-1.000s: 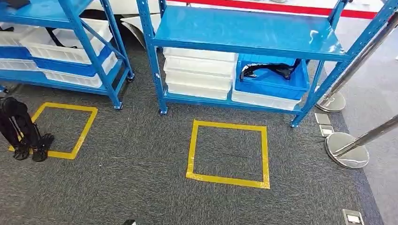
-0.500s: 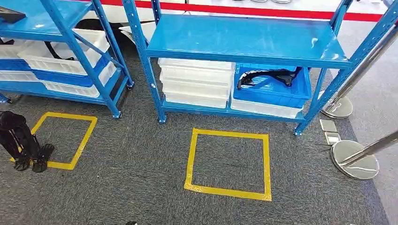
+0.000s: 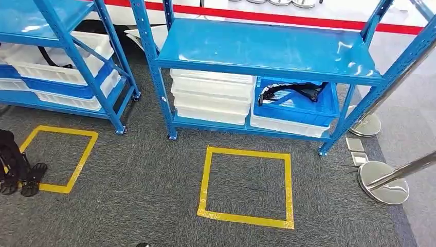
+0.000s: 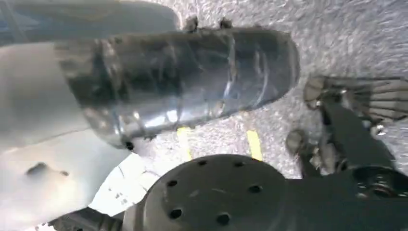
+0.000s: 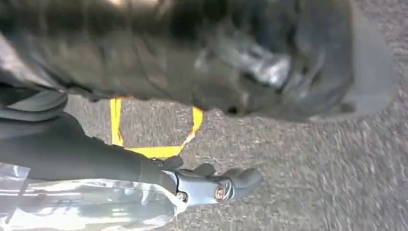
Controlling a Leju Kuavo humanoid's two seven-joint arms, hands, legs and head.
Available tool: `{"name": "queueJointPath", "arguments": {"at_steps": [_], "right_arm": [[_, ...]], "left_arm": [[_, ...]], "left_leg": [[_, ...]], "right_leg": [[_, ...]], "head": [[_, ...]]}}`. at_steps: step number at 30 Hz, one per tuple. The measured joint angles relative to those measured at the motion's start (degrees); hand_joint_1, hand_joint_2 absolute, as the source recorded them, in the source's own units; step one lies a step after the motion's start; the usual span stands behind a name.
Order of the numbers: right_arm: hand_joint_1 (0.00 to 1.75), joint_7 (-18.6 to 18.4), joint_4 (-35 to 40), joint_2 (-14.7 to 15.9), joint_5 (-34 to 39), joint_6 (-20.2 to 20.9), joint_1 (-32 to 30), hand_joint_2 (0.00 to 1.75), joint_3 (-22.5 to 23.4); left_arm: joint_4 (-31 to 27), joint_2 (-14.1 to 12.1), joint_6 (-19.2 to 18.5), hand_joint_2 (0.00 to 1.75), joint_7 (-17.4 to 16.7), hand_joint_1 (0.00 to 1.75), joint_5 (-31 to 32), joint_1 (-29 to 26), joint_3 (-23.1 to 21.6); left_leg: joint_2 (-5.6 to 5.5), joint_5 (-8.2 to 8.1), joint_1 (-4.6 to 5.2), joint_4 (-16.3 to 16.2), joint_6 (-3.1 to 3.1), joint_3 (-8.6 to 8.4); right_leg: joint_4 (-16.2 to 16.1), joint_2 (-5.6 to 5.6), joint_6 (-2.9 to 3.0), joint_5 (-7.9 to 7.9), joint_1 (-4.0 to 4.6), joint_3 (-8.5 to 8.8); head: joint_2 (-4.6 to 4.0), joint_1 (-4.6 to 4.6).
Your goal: Take the parts from the cabinet and place them on the table.
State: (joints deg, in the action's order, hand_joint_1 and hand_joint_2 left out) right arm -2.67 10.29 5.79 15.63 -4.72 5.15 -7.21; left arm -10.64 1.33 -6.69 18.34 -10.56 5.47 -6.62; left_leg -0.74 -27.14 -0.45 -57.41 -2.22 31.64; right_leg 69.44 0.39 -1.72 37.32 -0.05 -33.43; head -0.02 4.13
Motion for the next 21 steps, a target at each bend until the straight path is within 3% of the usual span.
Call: {"name": "queueJointPath", "arguments": {"at_steps": [1, 2, 3, 6, 7, 10, 12, 13, 15, 16, 17, 18, 19, 21], "right_arm": [[0.00, 0.02, 0.00, 0.00, 0.00, 0.00, -0.01, 0.00, 0.00], [0.00, 0.00, 0.00, -0.11, 0.00, 0.00, -0.20, 0.00, -0.02], [0.00, 0.00, 0.00, -0.15, 0.00, 0.00, -0.39, 0.00, -0.02], [0.00, 0.00, -0.02, -0.04, 0.00, 0.00, -0.33, 0.00, -0.02], [0.00, 0.00, -0.04, -0.04, 0.00, 0.00, -0.30, 0.00, -0.02], [0.00, 0.00, -0.02, -0.09, 0.00, 0.00, -0.13, 0.00, -0.02], [0.00, -0.09, 0.04, -0.11, 0.00, 0.00, -0.39, 0.00, 0.00], [0.00, -0.04, 0.04, -0.13, 0.00, 0.00, -0.50, 0.00, 0.00], [0.00, -0.04, 0.02, -0.15, 0.00, 0.00, -0.29, 0.00, 0.00], [0.00, -0.04, 0.02, -0.15, 0.00, 0.00, -0.25, 0.00, 0.00], [0.00, -0.04, 0.02, -0.20, 0.00, 0.04, -0.25, 0.00, 0.00], [0.00, -0.04, 0.02, -0.22, 0.00, 0.15, -0.30, 0.00, 0.00], [0.00, -0.04, 0.02, -0.22, 0.00, 0.15, -0.47, 0.00, 0.00], [0.00, -0.04, 0.02, -0.24, 0.00, 0.15, -0.46, 0.00, 0.00]], "left_arm": [[0.00, 0.13, 0.00, 0.00, 0.00, 0.00, 0.00, -0.01, 0.00], [0.00, 0.33, 0.00, 0.00, -0.02, 0.00, 0.00, -0.07, 0.00], [0.00, 0.33, 0.00, 0.00, -0.02, 0.00, 0.00, -0.20, 0.00], [0.00, 0.44, 0.00, 0.00, 0.02, 0.00, 0.00, -0.38, 0.00], [0.02, 0.44, 0.00, 0.00, -0.02, 0.00, 0.00, -0.19, 0.00], [0.02, 0.44, 0.00, 0.00, -0.02, 0.00, 0.00, 0.05, 0.00], [0.00, 0.44, 0.00, 0.00, 0.09, 0.00, -0.02, 0.05, 0.00], [0.00, 0.40, 0.00, 0.00, 0.02, 0.00, 0.00, 0.02, 0.00], [0.00, -0.17, 0.00, 0.00, -0.06, 0.00, 0.00, 0.07, 0.00], [0.00, -0.41, -0.02, 0.00, -0.13, 0.00, -0.02, 0.04, 0.00], [0.00, -0.57, -0.04, 0.00, -0.17, 0.00, -0.02, -0.10, 0.00], [0.00, -0.67, -0.09, 0.00, -0.20, 0.00, 0.00, -0.19, 0.00], [0.00, -0.72, -0.09, 0.00, -0.20, 0.00, 0.00, -0.26, 0.00], [0.00, -0.72, -0.07, 0.00, -0.24, 0.00, 0.00, -0.20, 0.00]], "left_leg": [[0.00, -0.32, -0.05, -0.01, 0.03, -0.16], [-0.05, -0.68, -0.09, -0.01, 0.11, -0.57], [-0.10, -1.10, -0.12, 0.00, 0.19, -1.12], [-0.14, -2.51, -0.28, 0.02, 0.88, -3.01], [-0.17, -2.94, 0.01, 0.06, 1.33, -3.21], [-0.20, -3.28, -0.03, 1.18, 2.25, -3.88], [0.02, -3.81, -0.02, 0.94, 2.97, -4.58], [0.12, -4.83, 0.01, -1.14, 3.09, -3.66], [0.11, -8.62, 0.03, -11.03, 3.13, 2.08], [0.11, -9.70, 0.04, -15.64, 3.09, 5.16], [0.10, -9.21, 0.04, -17.98, 2.99, 7.42], [0.10, -7.51, 0.08, -17.17, 2.86, 7.81], [0.10, -4.42, 0.18, -13.84, 2.60, 7.05], [0.05, 2.02, 0.52, -4.09, 1.61, 3.66]], "right_leg": [[4.08, -0.07, -0.25, 0.84, -0.22, -2.91], [5.43, -0.16, -0.33, -0.02, -0.43, -4.63], [3.93, -0.23, -0.37, -2.10, -0.58, -4.74], [-9.78, -0.45, -0.10, -11.89, -0.66, -0.68], [-11.15, -0.62, 0.18, -11.05, -0.30, 0.00], [-12.10, -0.46, 1.37, -10.55, -0.22, 0.47], [-13.28, -0.51, 2.09, -10.67, -0.69, 2.14], [-13.71, -0.59, 2.33, -10.55, -0.62, 2.79], [-14.05, -0.61, 2.88, -10.38, -0.48, 3.46], [-14.05, -0.58, 3.15, -10.10, -0.38, 3.71], [-14.05, -0.48, 3.26, -9.70, -0.31, 4.13], [-14.05, -0.33, 3.26, -9.35, -0.24, 4.65], [-14.06, -0.22, 3.23, -8.90, -0.15, 5.36], [-14.11, -0.12, 3.11, -8.01, 0.02, 6.71]], "head": [[0.00, 0.02], [0.00, 0.00], [0.00, 0.04], [0.00, -0.02], [0.00, -0.06], [0.00, -0.09], [0.00, 0.11], [0.00, 0.22], [0.00, 0.26], [0.00, 0.31], [0.00, 0.31], [0.02, 0.28], [0.00, 0.33], [0.00, 0.31]]}}
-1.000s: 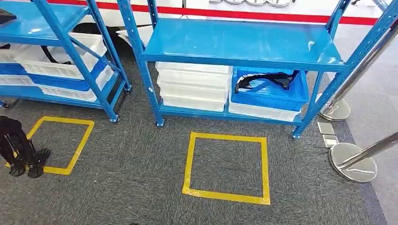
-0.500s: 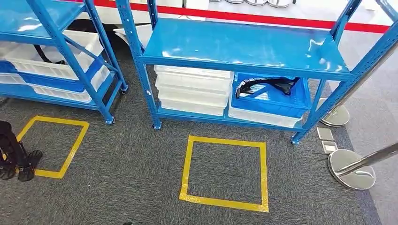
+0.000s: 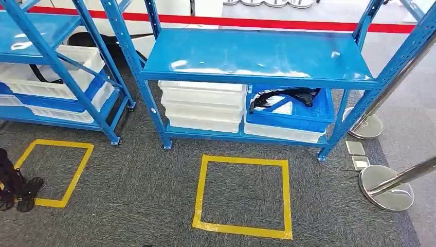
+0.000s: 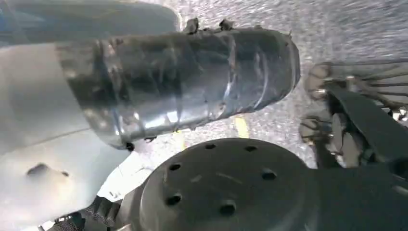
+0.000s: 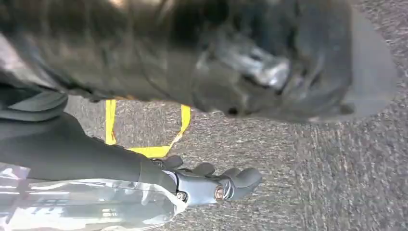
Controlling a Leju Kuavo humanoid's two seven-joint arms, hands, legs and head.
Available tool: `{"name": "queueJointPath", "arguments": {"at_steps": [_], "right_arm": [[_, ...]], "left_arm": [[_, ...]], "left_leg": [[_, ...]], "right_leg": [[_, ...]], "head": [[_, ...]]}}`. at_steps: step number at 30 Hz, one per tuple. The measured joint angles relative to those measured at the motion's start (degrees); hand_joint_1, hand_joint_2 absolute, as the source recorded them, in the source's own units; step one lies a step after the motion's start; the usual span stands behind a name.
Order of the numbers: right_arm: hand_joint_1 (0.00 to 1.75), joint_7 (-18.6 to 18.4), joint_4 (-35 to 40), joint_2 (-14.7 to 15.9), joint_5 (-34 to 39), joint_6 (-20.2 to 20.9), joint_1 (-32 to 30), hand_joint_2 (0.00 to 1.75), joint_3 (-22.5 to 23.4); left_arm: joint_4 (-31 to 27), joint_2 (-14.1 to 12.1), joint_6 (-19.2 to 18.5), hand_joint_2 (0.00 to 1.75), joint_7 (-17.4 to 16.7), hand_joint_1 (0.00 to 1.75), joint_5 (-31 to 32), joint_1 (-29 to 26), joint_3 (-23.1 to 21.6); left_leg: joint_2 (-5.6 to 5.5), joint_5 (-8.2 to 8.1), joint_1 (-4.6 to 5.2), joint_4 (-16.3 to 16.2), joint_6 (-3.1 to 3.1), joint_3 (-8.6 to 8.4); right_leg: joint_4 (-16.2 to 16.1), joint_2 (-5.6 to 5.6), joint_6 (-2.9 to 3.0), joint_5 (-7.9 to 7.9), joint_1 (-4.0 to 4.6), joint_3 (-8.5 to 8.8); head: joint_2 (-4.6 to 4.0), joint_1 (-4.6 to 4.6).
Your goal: Take the parts from the cabinet and place them on the table.
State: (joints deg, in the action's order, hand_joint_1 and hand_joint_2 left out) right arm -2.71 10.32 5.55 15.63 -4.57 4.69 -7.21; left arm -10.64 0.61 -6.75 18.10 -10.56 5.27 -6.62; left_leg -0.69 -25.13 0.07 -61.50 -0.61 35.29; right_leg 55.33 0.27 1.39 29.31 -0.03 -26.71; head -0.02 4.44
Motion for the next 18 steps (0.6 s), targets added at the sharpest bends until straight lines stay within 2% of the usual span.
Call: {"name": "queueJointPath", "arguments": {"at_steps": [1, 2, 3, 4, 5, 6, 7, 8, 9, 10, 11, 12, 13, 15, 16, 17, 18], "right_arm": [[0.00, 0.00, -0.02, -0.20, 0.00, 0.00, 0.06, 0.00, -0.02], [0.00, 0.00, 0.04, -0.17, 0.00, 0.00, 0.23, 0.00, 0.00], [0.00, 0.02, 0.07, -0.22, 0.00, 0.00, 0.29, 0.00, 0.00], [0.00, 0.02, 0.07, -0.20, 0.00, 0.00, 0.35, 0.00, 0.00], [0.00, 0.02, 0.09, -0.26, -0.02, 0.00, 0.43, 0.00, -0.02], [0.00, 0.02, 0.17, -0.17, -0.02, 0.00, 0.42, 0.00, -0.02], [0.00, 0.07, 0.17, -0.39, -0.02, 0.00, 0.39, 0.00, -0.04], [0.00, 0.07, 0.17, -0.22, -0.02, 0.00, 0.53, 0.00, -0.04], [0.00, 0.07, 0.17, -0.17, -0.02, 0.00, 0.61, 0.00, -0.04], [0.00, 0.07, 0.17, -0.15, -0.02, 0.00, 0.58, 0.00, -0.04], [0.00, 0.07, 0.15, -0.18, -0.02, 0.00, 0.39, 0.00, -0.04], [0.00, 0.07, 0.15, -0.24, -0.02, 0.00, 0.17, 0.00, -0.04], [0.00, 0.07, 0.15, -0.31, -0.02, 0.00, 0.03, 0.00, -0.07], [0.00, 0.07, 0.15, -0.20, -0.02, 0.00, 0.08, 0.00, -0.13], [0.00, 0.07, 0.13, -0.22, -0.02, 0.00, 0.03, 0.00, -0.20], [0.00, 0.04, 0.13, -0.20, -0.02, 0.00, 0.15, 0.00, -0.26], [0.00, 0.07, 0.13, -0.20, -0.02, 0.00, 0.22, 0.00, -0.31]], "left_arm": [[0.02, 0.00, 0.02, 0.00, -0.02, 0.00, 0.00, 0.03, 0.00], [0.00, -0.02, 0.04, 0.00, -0.09, 0.00, 0.00, 0.26, 0.00], [0.00, -0.02, 0.04, 0.00, -0.09, 0.00, 0.00, 0.35, 0.00], [0.00, -0.02, 0.02, 0.00, -0.11, 0.00, 0.00, 0.37, 0.00], [0.00, -0.02, 0.02, 0.00, -0.09, 0.00, 0.00, 0.32, 0.00], [0.00, -0.02, -0.02, 0.00, -0.02, 0.00, 0.00, 0.27, 0.00], [0.00, -0.02, -0.02, 0.00, 0.04, 0.00, 0.00, 0.22, -0.02], [0.00, 0.00, -0.02, 0.00, 0.00, 0.00, 0.00, 0.28, 0.00], [0.00, 0.40, 0.02, 0.00, -0.02, 0.00, 0.00, 0.37, 0.00], [0.00, 0.63, 0.02, 0.00, -0.02, 0.00, 0.00, 0.37, 0.00], [0.00, 0.77, 0.07, 0.00, -0.04, 0.00, 0.00, 0.35, 0.00], [0.00, 0.92, 0.07, 0.00, -0.11, 0.00, 0.00, 0.25, 0.00], [0.00, 1.05, 0.07, 0.00, -0.09, 0.00, 0.00, 0.08, 0.00], [0.00, 1.07, 0.07, 0.00, -0.09, 0.00, 0.00, 0.00, 0.00], [0.02, 1.07, 0.07, 0.00, -0.09, 0.00, 0.00, 0.02, 0.00], [0.00, 1.07, 0.04, 0.00, -0.09, 0.00, 0.00, 0.20, 0.00], [0.00, 1.07, 0.04, 0.00, -0.11, 0.00, 0.00, 0.30, 0.00]], "left_leg": [[0.00, 1.17, 0.47, 3.56, -0.74, -1.13], [0.15, -0.04, 0.29, 4.48, -0.67, -2.07], [0.18, -0.21, 0.40, 4.51, -0.52, -2.17], [0.13, -0.46, 0.47, 4.49, -0.78, -2.17], [0.02, -0.43, 0.46, 4.88, -0.92, -2.36], [0.06, 0.00, -0.37, 5.78, -1.17, -3.13], [0.00, -0.05, -0.34, 6.38, -1.20, -3.66], [0.08, -0.16, -0.47, 6.57, -1.39, -3.96], [0.10, -0.46, -0.49, 6.59, -1.54, -4.15], [0.10, -0.83, -0.53, 6.58, -1.50, -4.33], [0.07, -1.17, -0.56, 6.57, -1.45, -4.67], [-0.01, -1.58, -0.64, 6.57, -1.35, -5.19], [-0.09, -2.12, -0.75, 6.55, -1.18, -5.94], [-0.10, -3.15, -0.91, 6.56, -0.71, -7.46], [-0.09, -3.62, -0.92, 6.62, -0.32, -7.74], [-0.22, -4.18, -0.62, 6.43, 0.22, -7.90], [-0.19, -4.27, -0.68, 6.83, 0.51, -8.13]], "right_leg": [[-0.02, 0.01, -0.21, 0.53, 0.12, -0.14], [0.10, 0.28, -0.64, 1.23, 0.43, 0.12], [-0.20, 0.13, -0.91, 1.54, 0.35, 0.42], [-0.62, 0.12, -1.18, 1.62, 0.28, 0.61], [-1.01, 0.07, -1.42, 1.68, 0.28, 0.88], [-1.06, -0.29, -1.79, 1.97, 0.55, 1.24], [0.50, -0.46, -2.32, 2.69, 0.50, 0.72], [4.55, -0.43, -2.71, 4.55, 0.33, -1.54], [10.45, -0.44, -3.11, 6.73, -0.03, -5.14], [14.87, -0.44, -3.37, 8.14, -0.29, -8.00], [17.84, -0.44, -3.58, 8.26, -0.54, -10.25], [18.02, -0.45, -3.73, 7.08, -0.75, -11.21], [15.23, -0.45, -3.82, 4.23, -0.97, -10.70], [5.25, -0.53, -3.83, -2.81, -1.17, -7.35], [1.09, -0.72, -3.60, -4.80, -1.16, -6.18], [-0.06, -0.53, -2.96, -3.61, -0.85, -5.22], [0.25, -0.50, -2.58, -3.44, -0.81, -5.21]], "head": [[0.00, -0.07], [0.02, -0.04], [0.00, -0.09], [0.00, -0.13], [0.00, -0.04], [0.00, 0.02], [0.00, -0.24], [0.00, -0.31], [0.00, -0.24], [0.00, -0.26], [0.00, -0.26], [0.00, -0.24], [0.00, -0.24], [0.00, -0.26], [0.00, -0.35], [0.00, -0.39], [0.00, -0.22]]}}
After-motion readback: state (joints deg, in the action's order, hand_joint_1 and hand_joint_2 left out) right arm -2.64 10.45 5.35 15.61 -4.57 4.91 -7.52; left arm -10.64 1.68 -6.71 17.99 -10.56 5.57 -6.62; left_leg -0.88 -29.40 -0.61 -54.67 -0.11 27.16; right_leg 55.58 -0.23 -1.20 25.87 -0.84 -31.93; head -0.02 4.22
